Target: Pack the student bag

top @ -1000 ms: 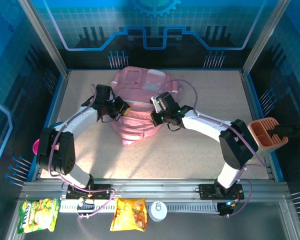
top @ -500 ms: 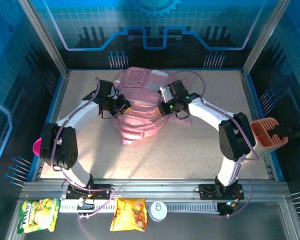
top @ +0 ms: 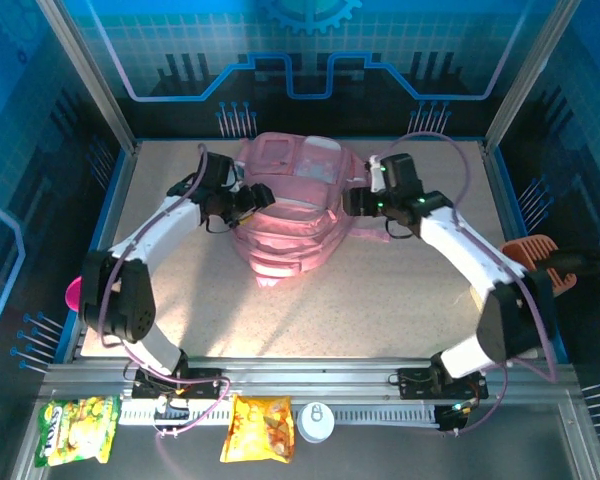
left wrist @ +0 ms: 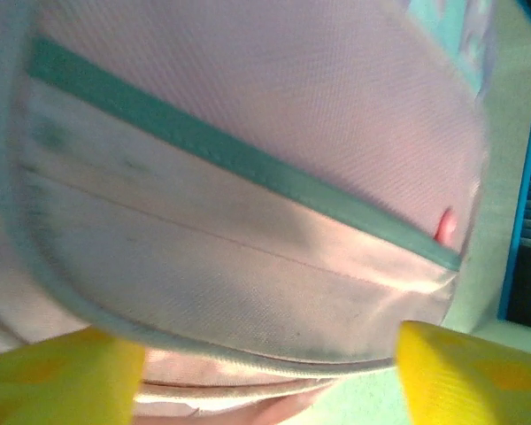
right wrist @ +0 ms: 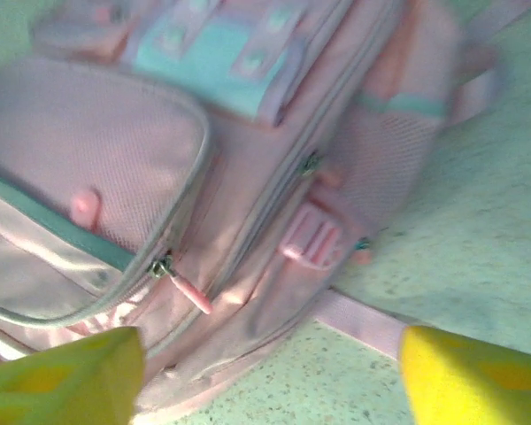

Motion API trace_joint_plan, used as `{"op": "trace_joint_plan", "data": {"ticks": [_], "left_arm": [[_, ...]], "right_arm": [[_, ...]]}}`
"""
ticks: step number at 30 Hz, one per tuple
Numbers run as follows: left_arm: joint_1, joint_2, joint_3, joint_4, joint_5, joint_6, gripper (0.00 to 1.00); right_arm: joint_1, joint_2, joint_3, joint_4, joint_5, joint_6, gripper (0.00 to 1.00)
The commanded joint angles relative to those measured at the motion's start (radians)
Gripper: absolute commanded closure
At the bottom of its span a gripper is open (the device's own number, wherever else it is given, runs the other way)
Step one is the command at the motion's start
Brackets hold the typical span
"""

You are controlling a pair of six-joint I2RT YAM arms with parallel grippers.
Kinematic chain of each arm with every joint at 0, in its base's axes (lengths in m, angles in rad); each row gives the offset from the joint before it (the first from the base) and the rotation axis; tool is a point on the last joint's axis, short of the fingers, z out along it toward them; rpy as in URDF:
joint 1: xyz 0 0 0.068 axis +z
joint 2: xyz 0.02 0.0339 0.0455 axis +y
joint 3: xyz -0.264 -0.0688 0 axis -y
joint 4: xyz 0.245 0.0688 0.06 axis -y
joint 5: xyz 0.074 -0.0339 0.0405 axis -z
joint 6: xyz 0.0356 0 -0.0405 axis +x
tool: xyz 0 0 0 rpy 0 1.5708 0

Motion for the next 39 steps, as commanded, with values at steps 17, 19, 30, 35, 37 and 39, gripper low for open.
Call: {"op": "trace_joint_plan", "data": {"ticks": [17,19,30,35,37,39], "left_arm": [[0.079,-0.454,-0.653,0.668,-0.898,0.439,0.01],[0.095,-0.447,-0.693,0.703,-0.884,0.464,0.01],[0.155,-0.299,-0.828,1.076,-0.600,0.554,0.01],[0.181,-0.229,-0.911,1.304,-0.468,0.592,0.01],[0.197,-0.195,-0.922,1.361,-0.428,0.590,0.01],[0.203,-0.173,-0.920,1.373,-0.407,0.590,0.01]], "right_arm": [[-0.140,-0.401,-0.662,0.539,0.608,-0.152,0.00],[-0.152,-0.378,-0.701,0.591,0.601,-0.180,0.00],[-0.259,-0.276,-0.863,1.009,0.263,-0.252,0.00],[-0.298,-0.164,-0.883,1.173,0.161,-0.246,0.00],[-0.301,-0.141,-0.877,1.203,0.145,-0.255,0.00],[-0.303,-0.107,-0.870,1.233,0.130,-0.262,0.00]]}}
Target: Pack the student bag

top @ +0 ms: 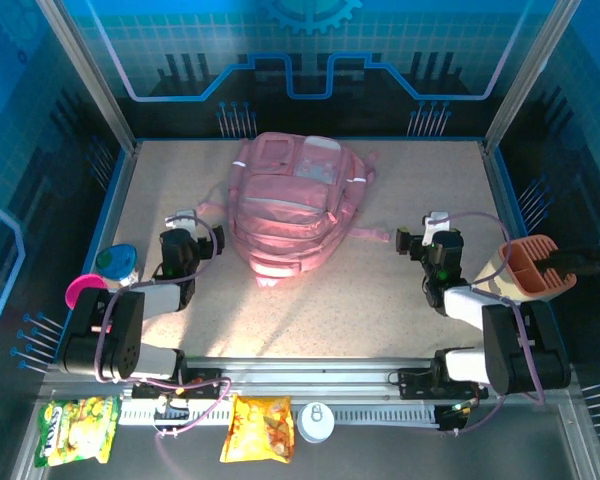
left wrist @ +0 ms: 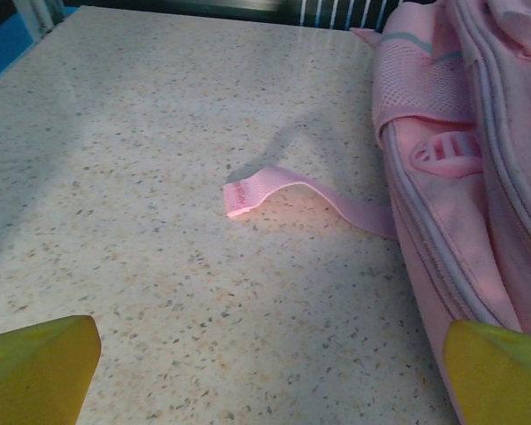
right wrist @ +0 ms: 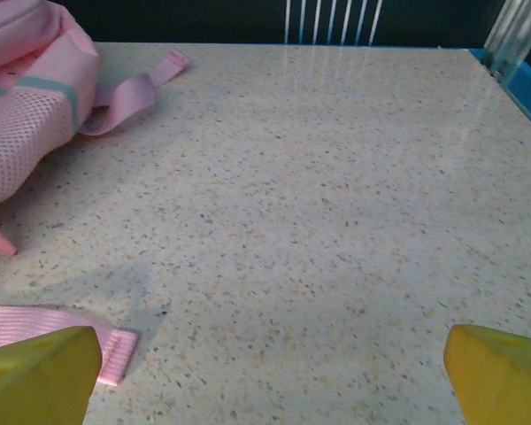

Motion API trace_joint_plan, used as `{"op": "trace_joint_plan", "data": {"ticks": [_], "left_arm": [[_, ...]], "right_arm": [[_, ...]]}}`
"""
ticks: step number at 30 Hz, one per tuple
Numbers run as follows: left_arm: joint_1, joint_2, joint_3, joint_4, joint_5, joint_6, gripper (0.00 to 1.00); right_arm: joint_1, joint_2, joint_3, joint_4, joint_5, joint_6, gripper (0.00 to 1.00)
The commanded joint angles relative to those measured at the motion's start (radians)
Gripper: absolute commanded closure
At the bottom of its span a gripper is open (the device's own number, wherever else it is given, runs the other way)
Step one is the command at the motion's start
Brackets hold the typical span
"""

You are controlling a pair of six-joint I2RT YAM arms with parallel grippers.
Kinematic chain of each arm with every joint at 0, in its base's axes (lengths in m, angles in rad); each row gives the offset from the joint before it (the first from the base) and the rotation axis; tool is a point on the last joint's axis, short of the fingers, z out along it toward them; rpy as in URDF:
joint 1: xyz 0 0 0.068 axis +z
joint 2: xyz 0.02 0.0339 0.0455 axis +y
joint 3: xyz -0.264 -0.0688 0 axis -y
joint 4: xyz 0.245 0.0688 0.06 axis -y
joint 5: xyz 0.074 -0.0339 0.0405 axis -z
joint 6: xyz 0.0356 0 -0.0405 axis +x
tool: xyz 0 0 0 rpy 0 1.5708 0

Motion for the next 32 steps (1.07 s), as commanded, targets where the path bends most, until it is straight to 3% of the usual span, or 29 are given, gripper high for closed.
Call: {"op": "trace_joint_plan", "data": {"ticks": [1,7,15,21,32], "left_arm": [[0.018,0.035,-0.006,0.166,0.107,0.027,0.01],[0.027,0.127,0.017,0.203,0.122,0.020,0.01],[0.024,0.147,0.027,0.201,0.086,0.017,0.01],[0.023,0.147,0.046,0.167,0.145,0.043,0.01],[0.022,0.149,0.040,0.178,0.103,0.029,0.01]], "right_arm": [[-0.018,0.054,0.008,0.162,-0.068,-0.026,0.00],[-0.019,0.225,0.026,0.299,-0.100,-0.040,0.00],[0.013,0.221,0.059,0.223,-0.036,-0.059,0.00],[0.014,0.222,0.060,0.223,-0.036,-0.059,0.00],[0.014,0.222,0.059,0.223,-0.036,-0.059,0.00]]}}
